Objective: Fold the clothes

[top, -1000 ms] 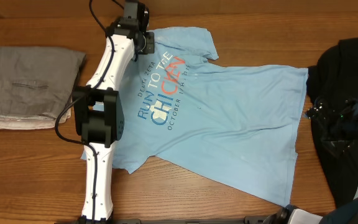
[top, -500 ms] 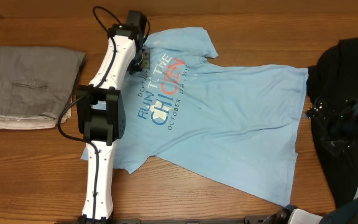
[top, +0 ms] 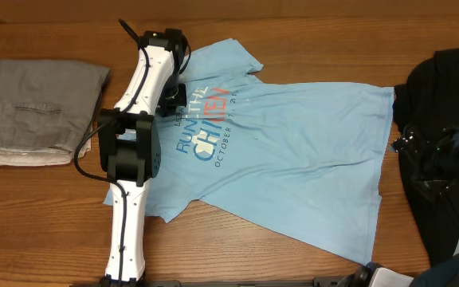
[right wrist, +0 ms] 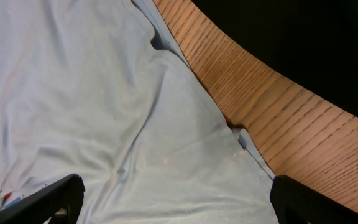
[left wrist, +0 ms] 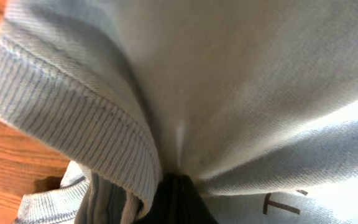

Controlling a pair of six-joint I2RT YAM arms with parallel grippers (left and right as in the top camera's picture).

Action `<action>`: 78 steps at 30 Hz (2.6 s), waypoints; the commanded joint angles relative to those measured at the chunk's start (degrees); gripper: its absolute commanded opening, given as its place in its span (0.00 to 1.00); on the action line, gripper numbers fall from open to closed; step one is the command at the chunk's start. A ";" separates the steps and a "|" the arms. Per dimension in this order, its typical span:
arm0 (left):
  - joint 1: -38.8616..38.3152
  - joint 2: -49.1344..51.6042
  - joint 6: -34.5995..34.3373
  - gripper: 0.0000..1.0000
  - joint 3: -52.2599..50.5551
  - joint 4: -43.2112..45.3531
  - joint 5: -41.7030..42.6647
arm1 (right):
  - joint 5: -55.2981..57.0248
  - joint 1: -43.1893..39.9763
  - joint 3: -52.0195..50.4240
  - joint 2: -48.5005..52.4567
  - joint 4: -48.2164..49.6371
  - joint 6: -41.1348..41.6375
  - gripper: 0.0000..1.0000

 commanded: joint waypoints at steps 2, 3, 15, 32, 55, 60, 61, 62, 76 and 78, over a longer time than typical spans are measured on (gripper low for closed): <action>0.00 -7.74 -1.55 0.04 -0.87 0.33 -0.37 | -0.28 -0.15 0.94 -0.28 0.09 -0.35 1.00; -0.09 -10.01 -1.53 0.05 -0.87 1.07 -0.35 | -0.28 -0.15 0.94 -0.28 0.09 -0.35 1.00; -3.52 -25.68 6.75 0.04 -0.87 23.34 16.87 | -0.28 -0.15 0.94 -0.28 0.09 -0.35 1.00; -3.91 -2.95 11.87 0.04 -0.87 47.21 23.30 | -0.28 -0.15 0.94 -0.28 0.09 -0.35 1.00; -0.79 10.27 16.85 0.04 -0.87 55.74 7.82 | -0.28 -0.15 0.94 -0.28 0.28 -0.35 1.00; 3.34 12.04 15.21 0.04 -0.87 58.64 9.01 | -0.28 -0.15 0.94 -0.28 0.31 -0.35 1.00; 4.09 12.04 15.23 0.04 -0.87 59.84 10.01 | -0.28 -0.15 0.94 -0.28 0.31 -0.35 1.00; 4.70 11.87 15.23 0.04 -0.74 61.22 11.32 | -0.28 -0.15 0.94 -0.28 0.28 -0.35 1.00; 3.50 6.71 7.45 0.33 29.68 49.31 24.68 | -0.28 -0.15 0.94 -0.28 0.28 -0.35 1.00; 2.75 5.55 7.39 0.29 34.40 42.27 23.28 | -0.28 -0.15 0.94 -0.28 0.31 -0.35 1.00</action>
